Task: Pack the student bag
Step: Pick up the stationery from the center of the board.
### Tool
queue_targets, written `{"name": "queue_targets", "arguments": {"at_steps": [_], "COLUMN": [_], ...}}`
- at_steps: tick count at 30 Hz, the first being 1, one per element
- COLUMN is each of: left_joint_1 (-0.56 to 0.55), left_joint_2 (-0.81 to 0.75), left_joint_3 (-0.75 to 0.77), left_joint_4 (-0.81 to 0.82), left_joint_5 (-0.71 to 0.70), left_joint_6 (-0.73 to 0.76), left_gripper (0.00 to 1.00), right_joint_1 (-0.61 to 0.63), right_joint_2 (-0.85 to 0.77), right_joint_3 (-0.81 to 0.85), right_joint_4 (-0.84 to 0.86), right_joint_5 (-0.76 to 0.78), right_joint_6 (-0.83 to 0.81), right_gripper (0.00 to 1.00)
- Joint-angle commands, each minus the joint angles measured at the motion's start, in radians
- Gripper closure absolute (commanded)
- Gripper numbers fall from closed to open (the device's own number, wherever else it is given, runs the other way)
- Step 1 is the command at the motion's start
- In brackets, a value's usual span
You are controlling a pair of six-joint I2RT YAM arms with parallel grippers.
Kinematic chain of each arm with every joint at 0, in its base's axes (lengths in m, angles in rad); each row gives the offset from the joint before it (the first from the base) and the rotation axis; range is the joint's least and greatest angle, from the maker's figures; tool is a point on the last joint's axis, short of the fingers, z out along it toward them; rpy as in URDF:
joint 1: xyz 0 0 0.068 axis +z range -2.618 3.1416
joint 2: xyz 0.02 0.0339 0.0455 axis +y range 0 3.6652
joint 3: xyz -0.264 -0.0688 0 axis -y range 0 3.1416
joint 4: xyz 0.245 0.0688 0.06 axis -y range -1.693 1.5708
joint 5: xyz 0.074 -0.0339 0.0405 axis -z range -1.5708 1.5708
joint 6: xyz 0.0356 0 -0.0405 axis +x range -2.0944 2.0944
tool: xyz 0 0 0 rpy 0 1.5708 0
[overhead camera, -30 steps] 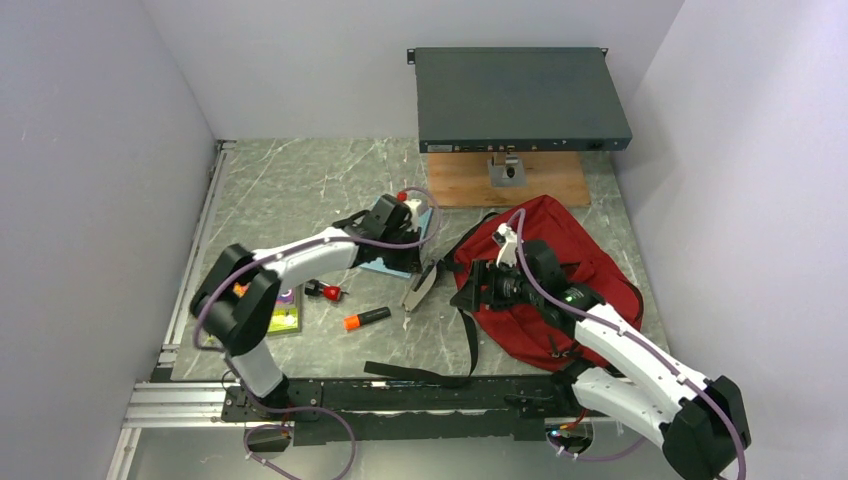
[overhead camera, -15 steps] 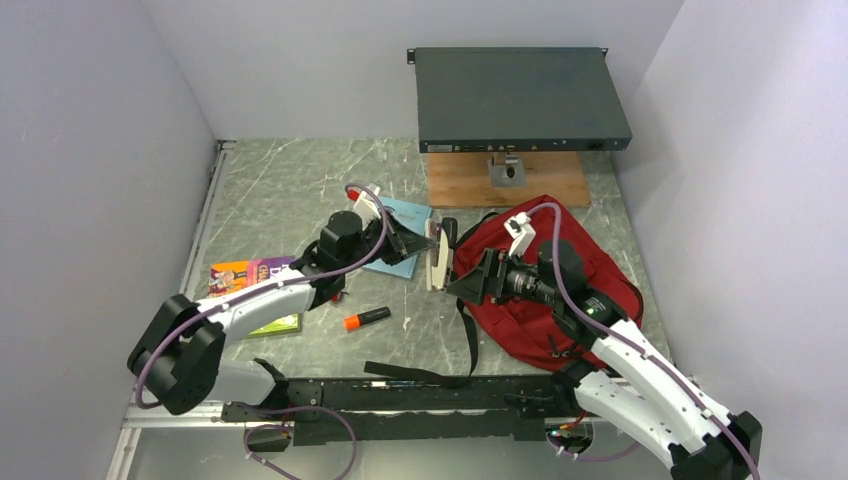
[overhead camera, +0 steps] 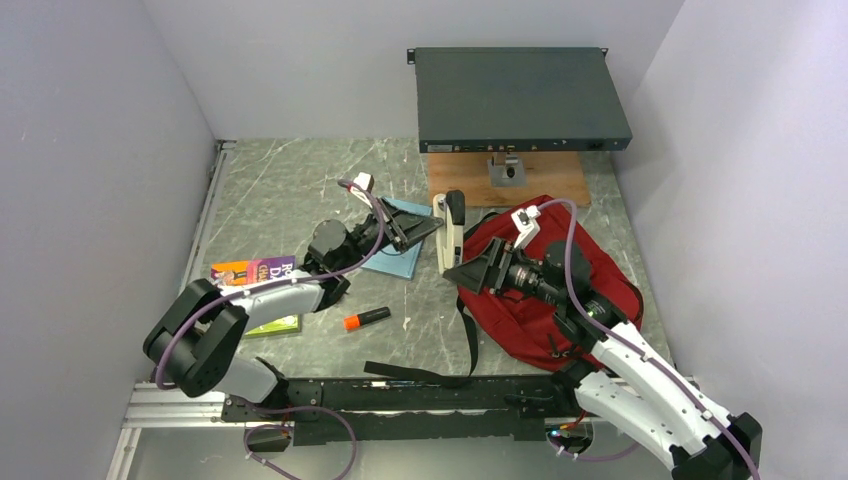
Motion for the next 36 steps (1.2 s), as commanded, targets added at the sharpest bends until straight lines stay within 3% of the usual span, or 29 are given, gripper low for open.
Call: {"name": "queue_targets", "arguments": {"at_steps": [1,9,18,22,29,36], "left_joint_1": [0.025,0.047,0.049,0.049,0.048,0.039], "left_joint_2": [0.001,0.089,0.139,0.164,0.160,0.103], "left_joint_3": [0.028,0.073,0.091,0.096,0.115,0.083], "left_joint_4": [0.215,0.408,0.481,0.521,0.485,0.396], "left_joint_5": [0.072,0.139,0.168,0.161,0.160,0.159], "left_joint_6": [-0.100,-0.229,-0.290,-0.306,-0.279,-0.211], "left_gripper": [1.00,1.00,1.00,1.00,1.00,1.00], "right_joint_1": [0.004,0.004,0.005,0.004,0.006,0.006], "right_joint_2": [-0.020,0.002,0.024,0.050,0.080,0.037], "right_joint_3": [-0.026,-0.080,-0.103,-0.134,-0.129,-0.121], "right_joint_4": [0.226,0.539,0.614,0.722,0.750,0.677], "right_joint_5": [-0.091,-0.082,-0.057,-0.073,-0.095,-0.078], "right_joint_6": [0.095,0.296,0.351,0.409,0.438,0.408], "right_gripper": [0.10,0.12,0.18,0.20,0.29,0.52]}}
